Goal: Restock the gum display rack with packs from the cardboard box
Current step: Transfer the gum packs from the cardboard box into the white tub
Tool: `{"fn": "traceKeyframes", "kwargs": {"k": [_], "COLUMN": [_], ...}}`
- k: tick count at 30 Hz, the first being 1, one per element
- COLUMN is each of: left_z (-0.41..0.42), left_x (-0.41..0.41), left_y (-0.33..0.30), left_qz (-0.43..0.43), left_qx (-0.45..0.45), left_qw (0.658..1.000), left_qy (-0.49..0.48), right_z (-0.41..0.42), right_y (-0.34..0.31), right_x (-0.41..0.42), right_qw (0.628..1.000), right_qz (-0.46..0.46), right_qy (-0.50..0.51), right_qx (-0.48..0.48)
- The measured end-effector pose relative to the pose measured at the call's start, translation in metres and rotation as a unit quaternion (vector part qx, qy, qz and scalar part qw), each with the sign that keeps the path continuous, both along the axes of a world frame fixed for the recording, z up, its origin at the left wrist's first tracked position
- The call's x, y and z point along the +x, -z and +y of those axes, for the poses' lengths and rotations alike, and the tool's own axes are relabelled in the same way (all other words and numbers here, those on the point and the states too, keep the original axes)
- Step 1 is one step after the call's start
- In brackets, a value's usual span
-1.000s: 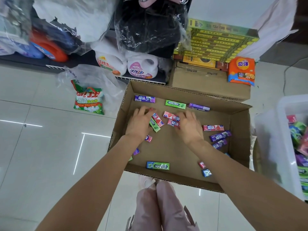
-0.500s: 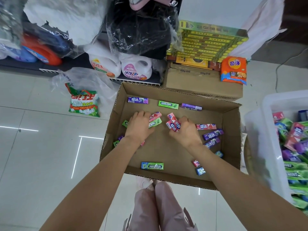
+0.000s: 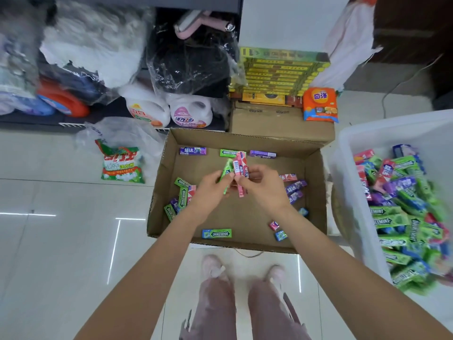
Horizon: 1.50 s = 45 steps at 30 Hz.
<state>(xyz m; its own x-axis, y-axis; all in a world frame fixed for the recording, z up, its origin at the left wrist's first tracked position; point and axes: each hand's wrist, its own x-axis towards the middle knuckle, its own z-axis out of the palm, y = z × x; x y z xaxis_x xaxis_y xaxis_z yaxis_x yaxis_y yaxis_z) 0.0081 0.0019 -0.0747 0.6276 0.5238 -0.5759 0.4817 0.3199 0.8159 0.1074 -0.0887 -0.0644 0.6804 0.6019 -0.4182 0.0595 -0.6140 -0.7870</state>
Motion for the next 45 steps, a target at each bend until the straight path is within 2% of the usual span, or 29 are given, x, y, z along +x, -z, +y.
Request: {"fn": "traceKeyframes", "kwargs": {"k": [6, 13, 16, 20, 25, 29, 33, 39, 45], "left_z": [-0.04, -0.139, -0.186, -0.247, -0.297, -0.305, -0.29, -0.237, -0.158], "left_x": [0.013, 0.065, 0.096, 0.139, 0.159, 0.147, 0.122, 0.061, -0.028], "left_y": [-0.046, -0.109, -0.119, -0.113, -0.101, -0.103, -0.105, -0.105, -0.092], "left_qz": [0.017, -0.079, -0.094, -0.04, 0.034, 0.026, 0.004, 0.043, 0.096], "left_qx": [-0.005, 0.046, 0.081, 0.131, 0.196, 0.243, 0.279, 0.288, 0.305], "left_qw": [1.0, 0.995, 0.991, 0.986, 0.967, 0.957, 0.958, 0.956, 0.941], "left_qy": [-0.005, 0.027, 0.057, 0.093, 0.158, 0.156, 0.075, -0.043, -0.114], "right_z": [-0.043, -0.143, -0.199, -0.265, -0.309, -0.315, -0.302, -0.249, -0.166], "right_y": [-0.05, -0.108, -0.12, -0.113, -0.098, -0.096, -0.102, -0.112, -0.097], "right_x": [0.004, 0.05, 0.08, 0.109, 0.123, 0.123, 0.113, 0.073, 0.007], "right_qw": [0.998, 0.991, 0.99, 0.995, 0.995, 0.989, 0.986, 0.983, 0.97], "right_qz": [-0.017, -0.081, -0.104, -0.087, -0.092, -0.13, -0.156, -0.129, -0.131], "right_qy": [0.02, 0.02, 0.031, 0.033, -0.026, -0.058, -0.06, -0.122, -0.203], "right_qx": [0.052, 0.107, 0.089, 0.02, -0.036, -0.042, -0.01, 0.053, 0.031]}}
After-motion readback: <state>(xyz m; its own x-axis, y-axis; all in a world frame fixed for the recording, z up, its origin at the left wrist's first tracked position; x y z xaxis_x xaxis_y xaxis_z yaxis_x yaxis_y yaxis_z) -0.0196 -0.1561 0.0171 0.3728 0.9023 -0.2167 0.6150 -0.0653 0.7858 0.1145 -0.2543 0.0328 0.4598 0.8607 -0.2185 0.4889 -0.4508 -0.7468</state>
